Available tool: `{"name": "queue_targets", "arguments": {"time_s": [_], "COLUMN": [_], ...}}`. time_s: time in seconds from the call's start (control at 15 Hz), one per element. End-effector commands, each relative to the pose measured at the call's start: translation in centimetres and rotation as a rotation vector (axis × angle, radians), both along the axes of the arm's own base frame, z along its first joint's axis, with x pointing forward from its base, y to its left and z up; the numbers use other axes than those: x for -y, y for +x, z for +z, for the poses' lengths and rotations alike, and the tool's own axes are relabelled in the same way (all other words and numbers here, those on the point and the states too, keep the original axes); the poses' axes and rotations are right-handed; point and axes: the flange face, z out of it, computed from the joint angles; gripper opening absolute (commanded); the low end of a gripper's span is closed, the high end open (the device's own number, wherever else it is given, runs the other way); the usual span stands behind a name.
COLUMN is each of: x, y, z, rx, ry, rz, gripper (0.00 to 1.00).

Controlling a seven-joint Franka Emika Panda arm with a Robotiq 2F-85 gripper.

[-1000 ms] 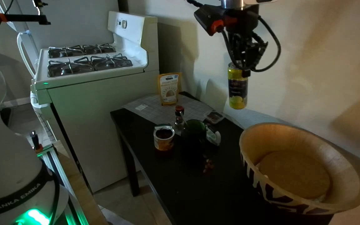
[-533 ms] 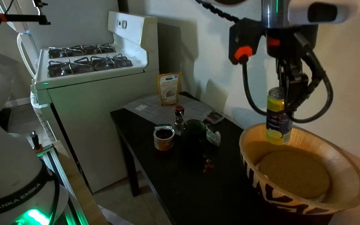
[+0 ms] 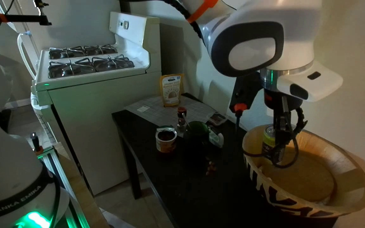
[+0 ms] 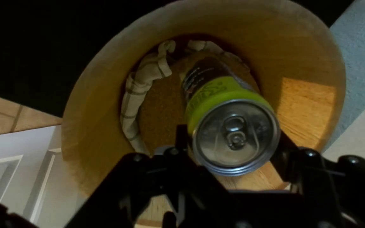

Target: Put the can into the bowl

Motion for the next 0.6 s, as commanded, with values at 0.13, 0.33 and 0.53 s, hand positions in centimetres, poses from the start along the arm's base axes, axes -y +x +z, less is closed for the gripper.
{"name": "queue_targets", "arguments": {"time_s": [0.13, 0.33, 0.53], "x": [0.5, 0.6, -2.7], "y": [2.1, 2.4, 2.2], "z": [-1.5, 1.0, 6.5], "rx": [-0.001, 0.024, 0.105], "ry": [0.074, 0.085, 0.117], "rz": [-0.035, -0.036, 0.115], "gripper": [0.89, 1.0, 1.0]}}
